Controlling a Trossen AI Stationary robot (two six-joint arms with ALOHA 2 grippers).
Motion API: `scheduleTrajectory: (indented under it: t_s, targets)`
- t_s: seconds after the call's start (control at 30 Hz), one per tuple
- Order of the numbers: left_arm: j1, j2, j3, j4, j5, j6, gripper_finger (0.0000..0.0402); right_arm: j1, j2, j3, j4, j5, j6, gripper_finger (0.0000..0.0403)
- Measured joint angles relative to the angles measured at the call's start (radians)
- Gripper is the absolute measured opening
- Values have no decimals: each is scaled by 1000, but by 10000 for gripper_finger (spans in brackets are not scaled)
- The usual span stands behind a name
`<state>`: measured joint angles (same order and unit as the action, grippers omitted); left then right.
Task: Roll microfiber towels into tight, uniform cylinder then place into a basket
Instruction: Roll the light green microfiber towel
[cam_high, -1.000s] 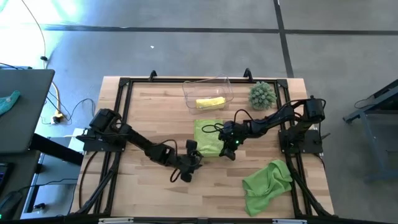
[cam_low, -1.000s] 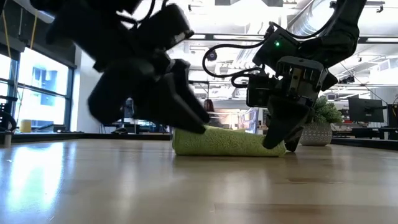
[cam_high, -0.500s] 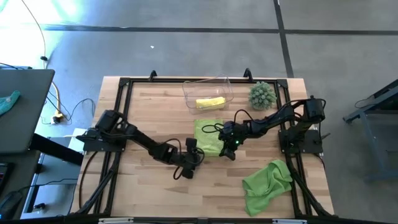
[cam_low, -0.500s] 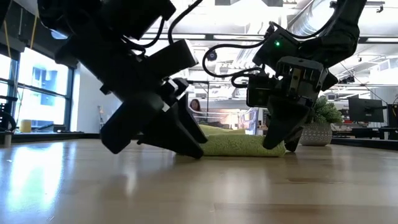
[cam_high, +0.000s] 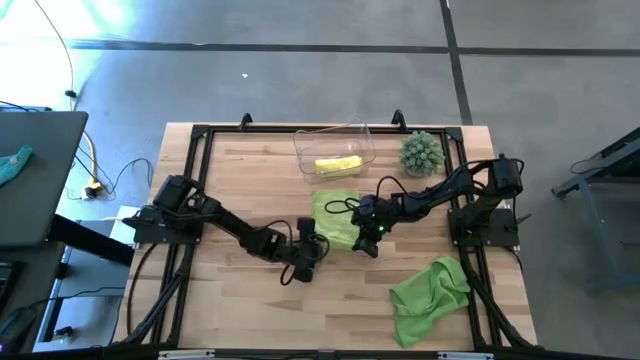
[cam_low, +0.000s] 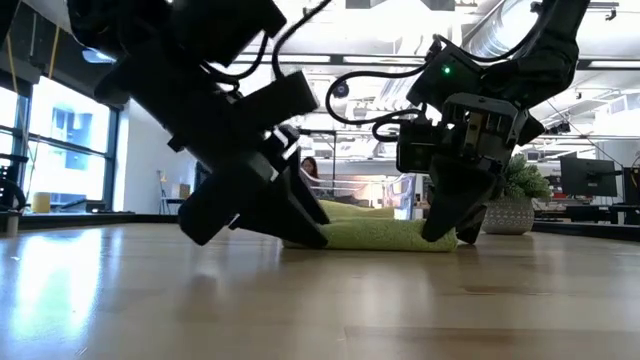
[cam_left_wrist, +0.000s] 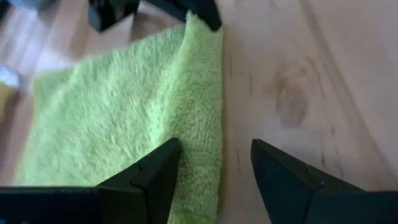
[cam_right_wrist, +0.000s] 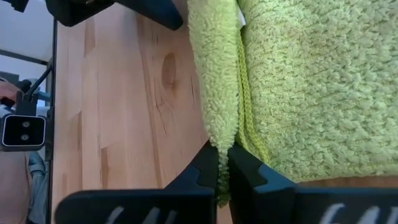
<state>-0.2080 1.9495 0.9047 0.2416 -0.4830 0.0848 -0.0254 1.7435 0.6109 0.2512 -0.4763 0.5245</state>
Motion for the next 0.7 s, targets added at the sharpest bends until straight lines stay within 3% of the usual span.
scheduleTrajectory:
  t_s: [0.17,0.3,0.5,0.7]
  targets:
    - [50,-8,3,-67,162,-146,191,0,0,1,-2,0,-3,3]
    - [82,-8,5,-94,273,-236,191,-11,-8,24,-51,-26,-58,40]
    - [85,-8,5,-98,299,-313,191,-55,-83,118,-352,-139,-169,118]
    - [85,-6,4,-97,303,-375,191,-28,-231,198,-713,-171,-226,141]
